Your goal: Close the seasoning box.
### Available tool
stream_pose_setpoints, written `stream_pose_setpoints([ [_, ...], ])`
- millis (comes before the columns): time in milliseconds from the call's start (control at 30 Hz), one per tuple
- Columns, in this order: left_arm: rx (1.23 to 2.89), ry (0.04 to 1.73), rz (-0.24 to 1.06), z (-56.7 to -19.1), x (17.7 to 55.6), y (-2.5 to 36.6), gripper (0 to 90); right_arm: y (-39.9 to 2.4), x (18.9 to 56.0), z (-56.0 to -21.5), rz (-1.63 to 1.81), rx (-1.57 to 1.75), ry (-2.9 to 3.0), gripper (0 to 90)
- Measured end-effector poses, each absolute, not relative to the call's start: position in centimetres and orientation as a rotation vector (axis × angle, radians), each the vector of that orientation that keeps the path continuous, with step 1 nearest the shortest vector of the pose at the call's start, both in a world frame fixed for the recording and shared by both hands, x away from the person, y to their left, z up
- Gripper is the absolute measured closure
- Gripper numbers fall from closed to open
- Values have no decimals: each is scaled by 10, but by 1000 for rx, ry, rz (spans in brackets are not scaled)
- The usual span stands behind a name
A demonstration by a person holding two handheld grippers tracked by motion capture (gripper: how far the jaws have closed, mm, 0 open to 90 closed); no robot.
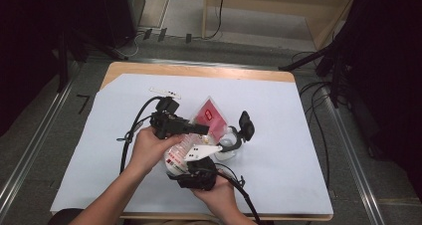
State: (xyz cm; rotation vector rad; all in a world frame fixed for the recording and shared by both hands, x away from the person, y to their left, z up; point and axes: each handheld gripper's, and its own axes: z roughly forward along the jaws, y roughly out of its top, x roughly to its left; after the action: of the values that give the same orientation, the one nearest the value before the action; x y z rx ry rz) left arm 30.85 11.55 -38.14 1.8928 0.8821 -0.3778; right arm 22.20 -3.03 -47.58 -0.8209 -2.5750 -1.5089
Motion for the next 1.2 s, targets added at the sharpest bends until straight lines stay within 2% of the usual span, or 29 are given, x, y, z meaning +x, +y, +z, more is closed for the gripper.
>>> stream_pose_setpoints([
  [267,1931,878,-359,-378,307,113,698,-36,226,-477,-1551,-864,-2419,612],
  [367,1938,916,-346,-379,306,113,811,-35,225,-476,-1544,-860,-2454,607],
  [467,1969,924,-345,-379,308,111,853,-29,221,-472,-1518,-839,-2577,589],
  [567,1965,951,-363,-380,308,110,844,-26,218,-472,-1512,-830,-2623,562],
  [667,1972,962,-421,-382,314,111,834,-26,218,-473,-1505,-826,-2618,610],
  [967,1950,936,-471,-375,321,110,753,-28,219,-464,-1502,-869,-2516,620],
  [1200,1938,984,-526,-376,330,110,786,-24,218,-458,-1471,-872,-2625,588],
])
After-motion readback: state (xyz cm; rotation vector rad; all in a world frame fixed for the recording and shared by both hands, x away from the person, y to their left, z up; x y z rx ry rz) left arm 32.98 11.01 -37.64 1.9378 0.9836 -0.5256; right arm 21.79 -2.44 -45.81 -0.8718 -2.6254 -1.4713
